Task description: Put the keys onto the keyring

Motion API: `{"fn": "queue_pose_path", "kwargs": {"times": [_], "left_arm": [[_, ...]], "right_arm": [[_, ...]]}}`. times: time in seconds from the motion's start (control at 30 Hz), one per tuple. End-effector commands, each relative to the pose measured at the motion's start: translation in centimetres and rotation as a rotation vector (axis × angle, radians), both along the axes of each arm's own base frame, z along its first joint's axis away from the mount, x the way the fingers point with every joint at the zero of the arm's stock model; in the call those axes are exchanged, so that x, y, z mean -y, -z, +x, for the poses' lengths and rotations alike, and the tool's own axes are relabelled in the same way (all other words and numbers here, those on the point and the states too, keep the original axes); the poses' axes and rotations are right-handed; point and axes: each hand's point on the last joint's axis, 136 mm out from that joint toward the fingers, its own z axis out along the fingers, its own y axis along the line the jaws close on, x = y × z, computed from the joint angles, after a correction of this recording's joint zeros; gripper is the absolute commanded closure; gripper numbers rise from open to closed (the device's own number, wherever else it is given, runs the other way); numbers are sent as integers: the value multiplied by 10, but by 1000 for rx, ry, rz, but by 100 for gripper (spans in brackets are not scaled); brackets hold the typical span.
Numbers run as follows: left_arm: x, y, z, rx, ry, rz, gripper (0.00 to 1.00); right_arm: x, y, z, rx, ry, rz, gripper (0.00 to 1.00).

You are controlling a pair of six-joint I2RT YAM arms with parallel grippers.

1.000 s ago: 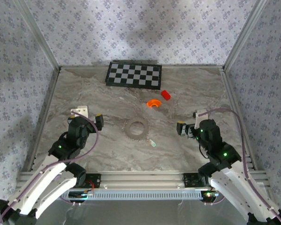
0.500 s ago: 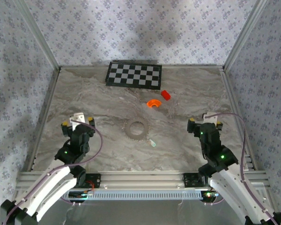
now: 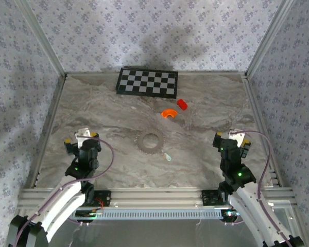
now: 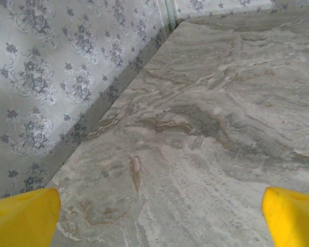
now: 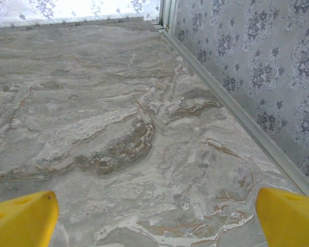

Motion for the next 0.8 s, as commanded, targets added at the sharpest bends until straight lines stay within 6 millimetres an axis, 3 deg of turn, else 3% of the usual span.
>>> {"fn": "queue_pose_path", "kwargs": {"times": [0.0, 0.17, 0.43, 0.77], "left_arm": [[-2, -17, 3, 85, -5, -18, 1], [0, -15, 5, 80, 25, -26, 0], [-1, -10, 22, 58, 21, -27, 1], [-8, -5, 46, 63, 19, -70, 0]], "right_arm": [[-8, -2, 10, 52, -64, -20, 0], [-11, 10, 14, 63, -95, -35, 0], [-9, 14, 20, 58, -102, -13, 0], [-12, 17, 48, 65, -127, -1, 1]]}}
